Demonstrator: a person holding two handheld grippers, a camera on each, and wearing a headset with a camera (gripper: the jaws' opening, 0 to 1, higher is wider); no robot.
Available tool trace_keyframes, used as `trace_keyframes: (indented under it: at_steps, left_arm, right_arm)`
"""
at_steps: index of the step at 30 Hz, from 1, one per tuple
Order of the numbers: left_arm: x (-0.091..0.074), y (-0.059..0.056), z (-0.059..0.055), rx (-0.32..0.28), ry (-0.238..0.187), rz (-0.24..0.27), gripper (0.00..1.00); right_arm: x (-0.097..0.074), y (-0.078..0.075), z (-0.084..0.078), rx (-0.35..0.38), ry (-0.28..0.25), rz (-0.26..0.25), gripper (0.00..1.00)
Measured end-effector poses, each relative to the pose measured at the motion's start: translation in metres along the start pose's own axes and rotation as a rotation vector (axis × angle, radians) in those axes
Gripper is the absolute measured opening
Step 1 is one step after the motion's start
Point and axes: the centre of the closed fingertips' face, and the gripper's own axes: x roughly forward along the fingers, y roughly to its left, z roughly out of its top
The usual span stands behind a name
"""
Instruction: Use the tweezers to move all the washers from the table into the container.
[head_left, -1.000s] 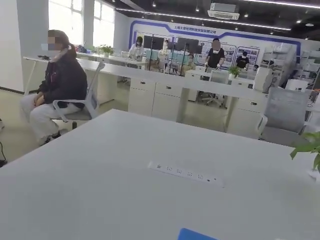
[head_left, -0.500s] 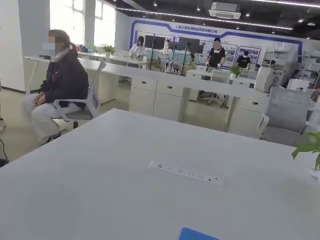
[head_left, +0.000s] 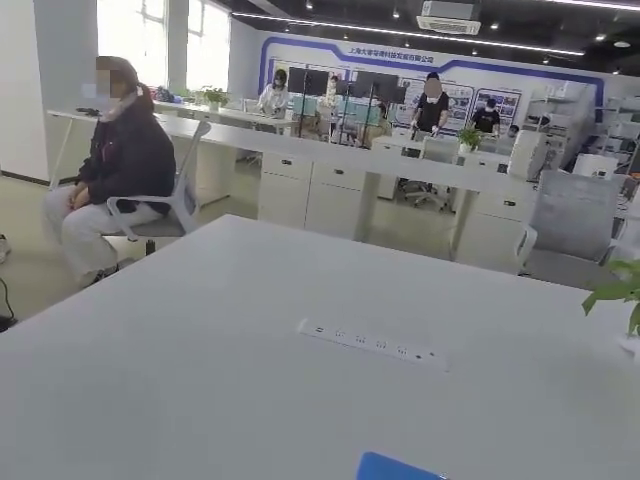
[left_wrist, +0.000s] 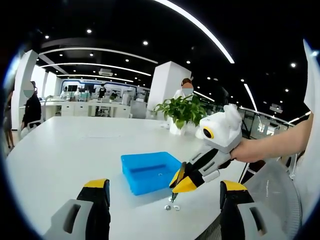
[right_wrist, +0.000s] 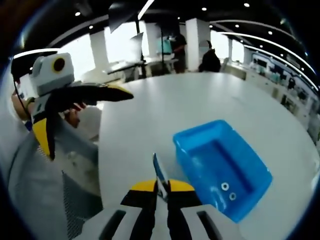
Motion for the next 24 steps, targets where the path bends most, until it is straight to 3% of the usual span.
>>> trace_keyframes:
  at_steps: [12,17,24]
  left_arm:
    - [0.0,0.001,0.0,-0.001,-0.002,0.001,0.93]
    - [0.0,0.001,0.0,0.001,0.0,0.001,0.93]
    - [0.0,0.0,-0.001,0.001,0.001,-0.001,0.93]
  right_arm:
    - [-0.006,-0.009,0.002,0.022,0.009,-0.019,0.03]
    - [-0.014,-0.014,0.011,0.032,-0.018,-0.025,0.03]
    - [-0.031,-0.021,0.039,0.094,-0.109,-0.024,0.03]
